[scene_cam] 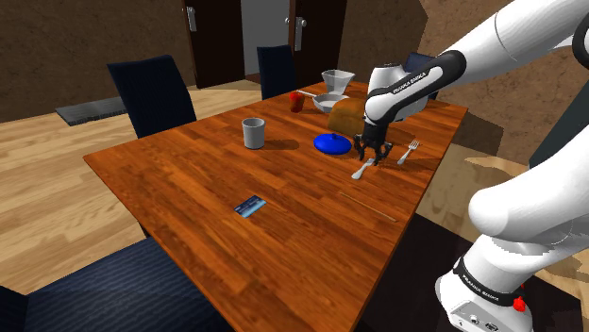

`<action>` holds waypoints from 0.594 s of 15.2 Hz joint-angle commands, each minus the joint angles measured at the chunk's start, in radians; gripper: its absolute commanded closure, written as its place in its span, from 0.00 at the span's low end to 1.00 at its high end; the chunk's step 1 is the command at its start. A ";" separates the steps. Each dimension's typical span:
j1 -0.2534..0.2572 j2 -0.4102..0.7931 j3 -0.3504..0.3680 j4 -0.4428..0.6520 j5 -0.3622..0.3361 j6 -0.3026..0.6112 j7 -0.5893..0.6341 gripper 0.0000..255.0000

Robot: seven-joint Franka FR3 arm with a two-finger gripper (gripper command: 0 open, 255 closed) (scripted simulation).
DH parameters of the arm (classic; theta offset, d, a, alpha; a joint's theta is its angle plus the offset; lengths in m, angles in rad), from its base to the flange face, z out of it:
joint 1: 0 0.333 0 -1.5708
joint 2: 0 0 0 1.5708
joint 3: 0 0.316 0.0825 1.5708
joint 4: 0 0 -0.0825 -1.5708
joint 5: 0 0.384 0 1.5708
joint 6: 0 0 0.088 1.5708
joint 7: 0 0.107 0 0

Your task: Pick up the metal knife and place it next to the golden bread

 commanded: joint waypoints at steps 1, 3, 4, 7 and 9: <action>0.000 0.000 0.000 0.000 0.000 0.000 0.000 0.00; 0.000 0.000 0.000 0.000 0.000 0.000 0.000 0.00; 0.000 0.000 0.000 0.000 0.000 0.000 0.000 0.00; 0.010 -0.049 -0.008 0.029 0.032 -0.073 -0.023 0.00; 0.017 -0.087 -0.016 0.060 0.052 -0.138 -0.039 0.00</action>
